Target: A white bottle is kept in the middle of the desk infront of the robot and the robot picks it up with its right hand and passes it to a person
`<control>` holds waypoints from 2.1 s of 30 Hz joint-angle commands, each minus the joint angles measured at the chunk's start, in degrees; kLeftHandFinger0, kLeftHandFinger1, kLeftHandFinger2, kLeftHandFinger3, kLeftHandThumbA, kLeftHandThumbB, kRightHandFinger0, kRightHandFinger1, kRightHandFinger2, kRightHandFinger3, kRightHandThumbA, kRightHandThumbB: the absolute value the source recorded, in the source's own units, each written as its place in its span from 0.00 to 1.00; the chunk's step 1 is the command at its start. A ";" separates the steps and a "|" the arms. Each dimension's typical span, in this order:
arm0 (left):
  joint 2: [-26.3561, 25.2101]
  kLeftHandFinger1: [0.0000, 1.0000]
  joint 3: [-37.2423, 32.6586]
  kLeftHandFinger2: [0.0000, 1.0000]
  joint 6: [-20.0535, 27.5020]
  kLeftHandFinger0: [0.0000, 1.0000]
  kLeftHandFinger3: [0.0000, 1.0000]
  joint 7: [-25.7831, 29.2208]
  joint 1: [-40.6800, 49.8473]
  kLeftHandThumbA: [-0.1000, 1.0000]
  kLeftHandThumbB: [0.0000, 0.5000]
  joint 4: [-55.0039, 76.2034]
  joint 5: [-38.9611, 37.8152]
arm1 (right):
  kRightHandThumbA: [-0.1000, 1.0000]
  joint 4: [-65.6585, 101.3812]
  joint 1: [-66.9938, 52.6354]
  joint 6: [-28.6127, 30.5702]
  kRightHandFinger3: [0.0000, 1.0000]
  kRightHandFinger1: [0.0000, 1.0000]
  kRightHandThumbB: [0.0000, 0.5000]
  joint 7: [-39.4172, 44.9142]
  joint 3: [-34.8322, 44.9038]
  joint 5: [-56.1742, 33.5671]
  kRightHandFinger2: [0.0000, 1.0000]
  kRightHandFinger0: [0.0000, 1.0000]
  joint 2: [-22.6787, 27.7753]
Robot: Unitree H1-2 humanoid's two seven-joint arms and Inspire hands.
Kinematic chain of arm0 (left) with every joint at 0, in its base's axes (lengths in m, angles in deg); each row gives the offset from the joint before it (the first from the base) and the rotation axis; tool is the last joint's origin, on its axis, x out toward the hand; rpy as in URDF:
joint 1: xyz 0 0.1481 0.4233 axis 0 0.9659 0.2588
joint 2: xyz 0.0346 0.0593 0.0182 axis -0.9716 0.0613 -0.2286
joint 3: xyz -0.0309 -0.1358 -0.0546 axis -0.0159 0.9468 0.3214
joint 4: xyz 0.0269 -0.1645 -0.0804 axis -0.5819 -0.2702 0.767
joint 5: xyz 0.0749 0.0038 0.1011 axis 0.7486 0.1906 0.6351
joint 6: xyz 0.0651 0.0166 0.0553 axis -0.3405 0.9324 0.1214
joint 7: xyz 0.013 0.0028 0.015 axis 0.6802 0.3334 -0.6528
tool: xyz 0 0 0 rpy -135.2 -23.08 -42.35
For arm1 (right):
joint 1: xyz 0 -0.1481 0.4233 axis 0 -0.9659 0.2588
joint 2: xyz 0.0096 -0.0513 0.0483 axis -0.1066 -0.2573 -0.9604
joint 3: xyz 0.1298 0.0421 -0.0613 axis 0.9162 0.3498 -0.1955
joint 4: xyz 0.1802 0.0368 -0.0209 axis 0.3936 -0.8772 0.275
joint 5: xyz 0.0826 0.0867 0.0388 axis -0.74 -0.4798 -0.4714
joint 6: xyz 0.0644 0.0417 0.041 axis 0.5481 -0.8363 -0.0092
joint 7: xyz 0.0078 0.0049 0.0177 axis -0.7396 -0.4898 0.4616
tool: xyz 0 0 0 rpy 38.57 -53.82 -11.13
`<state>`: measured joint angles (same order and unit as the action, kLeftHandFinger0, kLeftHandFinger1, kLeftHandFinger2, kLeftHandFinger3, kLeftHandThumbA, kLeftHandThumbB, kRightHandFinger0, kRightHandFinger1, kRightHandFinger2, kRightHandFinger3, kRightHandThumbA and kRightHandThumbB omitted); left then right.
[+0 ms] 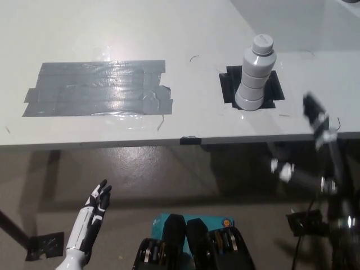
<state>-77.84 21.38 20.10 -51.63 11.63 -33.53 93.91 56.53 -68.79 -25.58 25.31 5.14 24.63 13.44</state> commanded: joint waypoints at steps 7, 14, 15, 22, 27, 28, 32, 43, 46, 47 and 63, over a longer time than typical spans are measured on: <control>-0.34 1.00 0.14 1.00 2.53 1.00 1.00 0.72 -0.28 0.95 0.22 0.74 0.46 | 1.00 -15.61 14.98 -8.06 1.00 1.00 0.71 -2.90 3.52 -1.13 1.00 1.00 -0.03; -0.35 1.00 0.05 1.00 2.63 1.00 1.00 0.73 -0.72 0.97 0.23 0.16 0.77 | 1.00 -31.44 23.75 -6.95 1.00 1.00 0.80 -3.95 4.29 -1.44 1.00 1.00 0.03; -0.38 1.00 0.00 1.00 2.60 1.00 1.00 0.72 -0.61 0.97 0.22 0.20 0.87 | 1.00 -33.54 24.62 -6.70 1.00 1.00 0.78 -4.18 4.34 -1.49 1.00 1.00 -0.10; -0.46 1.00 -0.02 1.00 2.40 1.00 1.00 0.55 -0.17 0.98 0.22 0.81 0.86 | 1.00 -47.45 30.76 -4.78 1.00 1.00 0.83 -4.23 4.83 -3.14 1.00 1.00 -0.84; -0.42 1.00 -0.06 1.00 2.32 1.00 1.00 0.23 -0.48 0.97 0.23 0.72 0.47 | 1.00 -54.60 34.82 -3.69 1.00 1.00 0.87 -4.11 4.92 -3.89 1.00 1.00 -1.04; -0.41 1.00 -0.01 1.00 2.43 1.00 1.00 0.16 -0.58 0.96 0.25 0.53 0.26 | 1.00 -56.60 36.00 -3.65 1.00 1.00 0.92 -4.01 5.04 -4.23 1.00 1.00 -1.08; -0.61 1.00 -0.16 1.00 1.98 1.00 1.00 0.06 -0.72 0.96 0.25 0.92 0.64 | 1.00 -60.99 38.58 -2.94 1.00 1.00 0.97 -3.53 5.72 -5.55 1.00 1.00 -1.46; -0.70 1.00 -0.66 1.00 1.98 1.00 1.00 -0.13 -0.51 0.97 0.30 1.61 1.09 | 1.00 -73.68 44.95 -0.38 1.00 1.00 0.93 -2.84 5.75 -6.85 1.00 1.00 -1.56; -0.67 1.00 -0.67 1.00 2.29 1.00 1.00 -0.05 -0.81 0.96 0.29 1.30 1.01 | 0.56 -78.28 46.72 4.46 0.91 0.74 0.69 -7.58 9.19 -9.40 0.83 0.75 -2.30; -0.59 1.00 -0.72 1.00 2.08 1.00 1.00 0.00 -0.93 0.96 0.31 1.35 1.06 | 0.29 -79.69 47.39 4.14 0.53 0.40 0.41 -12.23 8.26 -7.21 0.45 0.43 -2.23; -1.15 1.00 -0.22 1.00 2.00 1.00 1.00 -0.43 -2.27 0.95 0.25 1.81 0.00 | 0.00 -84.58 47.17 4.06 0.80 0.51 0.36 -14.58 1.90 -3.35 0.78 0.07 -1.66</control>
<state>-78.02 21.06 20.40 -51.75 10.26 -33.38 94.33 -27.66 -23.78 -22.65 12.18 8.05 20.46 11.78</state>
